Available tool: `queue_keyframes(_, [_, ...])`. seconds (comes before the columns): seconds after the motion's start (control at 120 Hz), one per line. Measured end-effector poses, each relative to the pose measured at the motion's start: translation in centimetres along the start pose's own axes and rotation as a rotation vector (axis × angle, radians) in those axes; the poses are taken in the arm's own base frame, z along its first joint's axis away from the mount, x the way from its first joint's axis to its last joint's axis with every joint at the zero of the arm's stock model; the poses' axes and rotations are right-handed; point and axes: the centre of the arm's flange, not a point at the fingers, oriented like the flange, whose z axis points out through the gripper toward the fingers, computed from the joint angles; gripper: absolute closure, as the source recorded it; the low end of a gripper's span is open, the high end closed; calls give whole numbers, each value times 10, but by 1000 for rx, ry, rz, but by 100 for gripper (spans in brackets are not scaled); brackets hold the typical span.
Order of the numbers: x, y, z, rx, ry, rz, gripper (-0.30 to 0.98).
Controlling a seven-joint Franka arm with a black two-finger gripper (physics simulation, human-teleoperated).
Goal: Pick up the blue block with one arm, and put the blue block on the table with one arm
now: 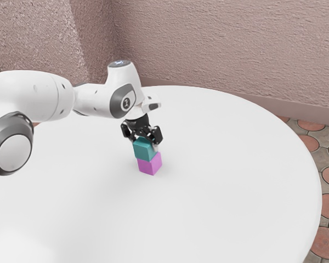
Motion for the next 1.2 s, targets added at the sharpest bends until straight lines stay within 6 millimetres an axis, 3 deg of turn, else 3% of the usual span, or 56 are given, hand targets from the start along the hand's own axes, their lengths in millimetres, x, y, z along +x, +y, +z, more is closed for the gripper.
queue_keyframes(0.1, [1, 0, -4, 0, 8, -1, 29])
queue_keyframes(0.242, [0, 1, -14, 6, 22, -3, 38])
queue_keyframes(0.417, [0, 46, -44, 7, 69, 53, 41])
queue_keyframes(0.525, [11, 96, -21, 2, 70, 113, 43])
queue_keyframes(0.633, [13, 122, 13, -8, 42, 135, 44])
queue_keyframes(0.967, [11, 123, 41, -18, 5, 100, 43])
queue_keyframes(1.05, [10, 122, 42, -30, 1, 92, 29])
queue_keyframes(1.2, [10, 122, 42, -53, -3, 88, 16])
